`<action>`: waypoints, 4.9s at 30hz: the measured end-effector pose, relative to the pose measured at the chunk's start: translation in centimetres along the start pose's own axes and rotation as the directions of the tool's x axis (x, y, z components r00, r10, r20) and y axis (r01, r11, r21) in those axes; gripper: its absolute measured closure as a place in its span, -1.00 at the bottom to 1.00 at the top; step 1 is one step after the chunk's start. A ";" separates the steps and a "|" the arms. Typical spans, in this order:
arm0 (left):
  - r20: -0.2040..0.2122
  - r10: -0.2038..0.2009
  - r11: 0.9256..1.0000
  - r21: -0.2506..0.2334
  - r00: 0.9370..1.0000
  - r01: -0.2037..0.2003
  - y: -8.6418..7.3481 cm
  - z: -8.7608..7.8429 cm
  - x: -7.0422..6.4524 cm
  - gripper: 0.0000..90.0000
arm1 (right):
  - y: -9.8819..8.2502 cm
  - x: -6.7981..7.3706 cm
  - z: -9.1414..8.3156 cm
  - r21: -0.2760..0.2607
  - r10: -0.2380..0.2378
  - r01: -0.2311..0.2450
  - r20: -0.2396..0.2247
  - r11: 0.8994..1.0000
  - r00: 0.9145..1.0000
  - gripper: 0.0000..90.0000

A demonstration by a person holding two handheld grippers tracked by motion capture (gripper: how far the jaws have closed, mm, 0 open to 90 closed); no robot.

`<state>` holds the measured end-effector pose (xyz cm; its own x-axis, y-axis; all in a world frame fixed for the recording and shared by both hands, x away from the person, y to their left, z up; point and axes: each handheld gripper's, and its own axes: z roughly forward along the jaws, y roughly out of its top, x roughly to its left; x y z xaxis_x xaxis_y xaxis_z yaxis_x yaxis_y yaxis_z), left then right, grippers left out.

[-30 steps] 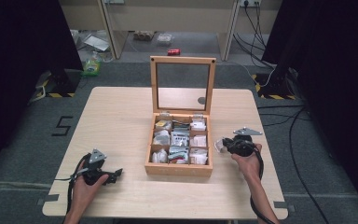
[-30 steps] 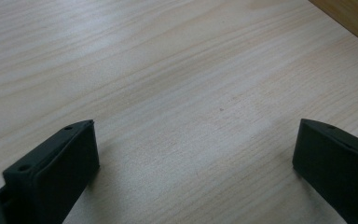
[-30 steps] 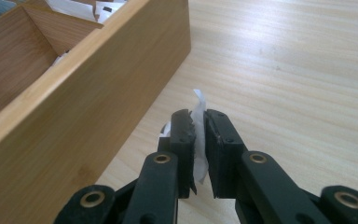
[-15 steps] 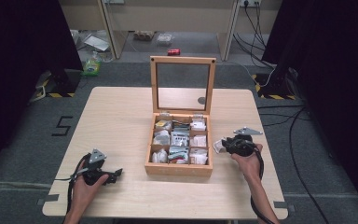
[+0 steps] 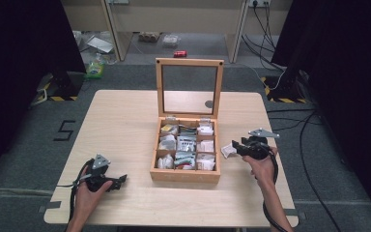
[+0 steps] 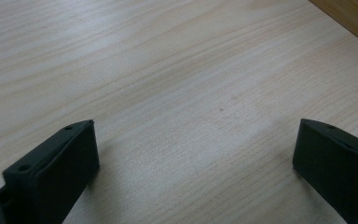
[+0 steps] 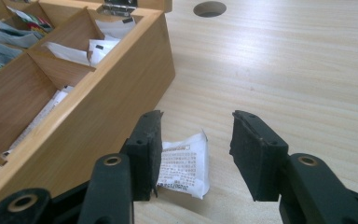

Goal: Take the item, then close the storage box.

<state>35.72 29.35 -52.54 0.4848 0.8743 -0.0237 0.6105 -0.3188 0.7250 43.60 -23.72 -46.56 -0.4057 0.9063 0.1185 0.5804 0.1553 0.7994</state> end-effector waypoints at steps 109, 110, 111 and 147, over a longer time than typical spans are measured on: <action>-0.001 0.001 1.000 0.000 1.000 -0.001 0.0 0.0 0.0 -1.00 | 10.2 2.2 9.1 -0.150 -0.038 0.019 -0.120 0.989 0.992 0.05; -0.001 0.001 1.000 0.000 1.000 -0.001 0.0 0.0 0.0 -1.00 | 10.2 2.2 9.1 -0.147 -0.049 0.032 -0.112 0.989 0.992 0.06; -0.001 0.001 1.000 0.001 1.000 -0.001 0.0 0.0 0.0 -1.00 | 10.2 2.3 9.0 -0.146 -0.058 0.043 -0.103 0.988 0.993 0.08; 0.000 0.001 1.000 0.001 1.000 -0.001 0.0 0.0 0.0 -1.00 | 8.8 1.9 7.2 -0.219 -0.093 0.066 -0.117 0.973 0.989 0.36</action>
<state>35.71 29.36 -52.53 0.4853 0.8741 -0.0228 0.6105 -0.3200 0.7245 53.03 -17.80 -43.55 -0.5375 0.8359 0.1113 0.3834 0.1247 0.9151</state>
